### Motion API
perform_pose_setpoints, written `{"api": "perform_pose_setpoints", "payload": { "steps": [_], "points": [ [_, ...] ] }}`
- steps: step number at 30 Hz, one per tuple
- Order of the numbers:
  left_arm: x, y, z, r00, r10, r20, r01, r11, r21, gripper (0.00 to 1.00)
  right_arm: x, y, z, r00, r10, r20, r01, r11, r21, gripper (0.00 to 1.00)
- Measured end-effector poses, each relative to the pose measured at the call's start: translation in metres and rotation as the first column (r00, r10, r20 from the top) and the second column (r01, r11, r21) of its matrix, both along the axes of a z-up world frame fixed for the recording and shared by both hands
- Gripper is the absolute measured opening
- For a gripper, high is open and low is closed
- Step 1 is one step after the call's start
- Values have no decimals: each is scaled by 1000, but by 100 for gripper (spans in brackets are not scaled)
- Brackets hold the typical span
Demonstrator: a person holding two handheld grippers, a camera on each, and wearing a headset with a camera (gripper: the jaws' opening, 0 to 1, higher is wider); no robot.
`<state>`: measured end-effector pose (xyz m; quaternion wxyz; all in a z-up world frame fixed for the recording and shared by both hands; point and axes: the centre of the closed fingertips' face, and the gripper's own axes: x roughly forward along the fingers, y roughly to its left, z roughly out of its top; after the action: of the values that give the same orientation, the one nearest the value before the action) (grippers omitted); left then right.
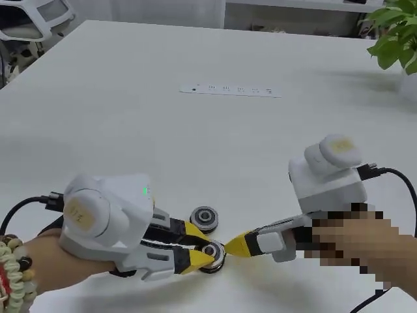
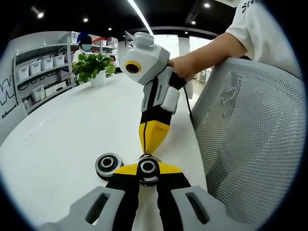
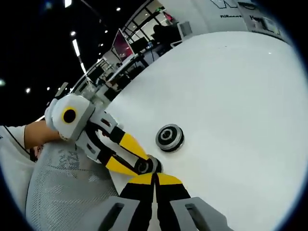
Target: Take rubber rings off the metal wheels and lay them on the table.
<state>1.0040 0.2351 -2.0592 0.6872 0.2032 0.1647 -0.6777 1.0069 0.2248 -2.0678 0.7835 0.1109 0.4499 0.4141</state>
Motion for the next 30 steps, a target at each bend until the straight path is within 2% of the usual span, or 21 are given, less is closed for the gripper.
{"api": "perform_pose_setpoints", "payload": {
  "steps": [5,14,30],
  "points": [
    [0,0,0,1000,-9,8,9,1000,12,7,-1,4,3,1000,15,23,-15,1000,-28,0],
    [-1,0,0,1000,-14,20,13,1000,19,7,-1,5,6,1000,17,24,-16,1000,-26,0],
    [0,0,0,1000,-10,17,9,1000,17,7,-1,10,11,999,30,32,-30,1000,-2,0]
  ]
}}
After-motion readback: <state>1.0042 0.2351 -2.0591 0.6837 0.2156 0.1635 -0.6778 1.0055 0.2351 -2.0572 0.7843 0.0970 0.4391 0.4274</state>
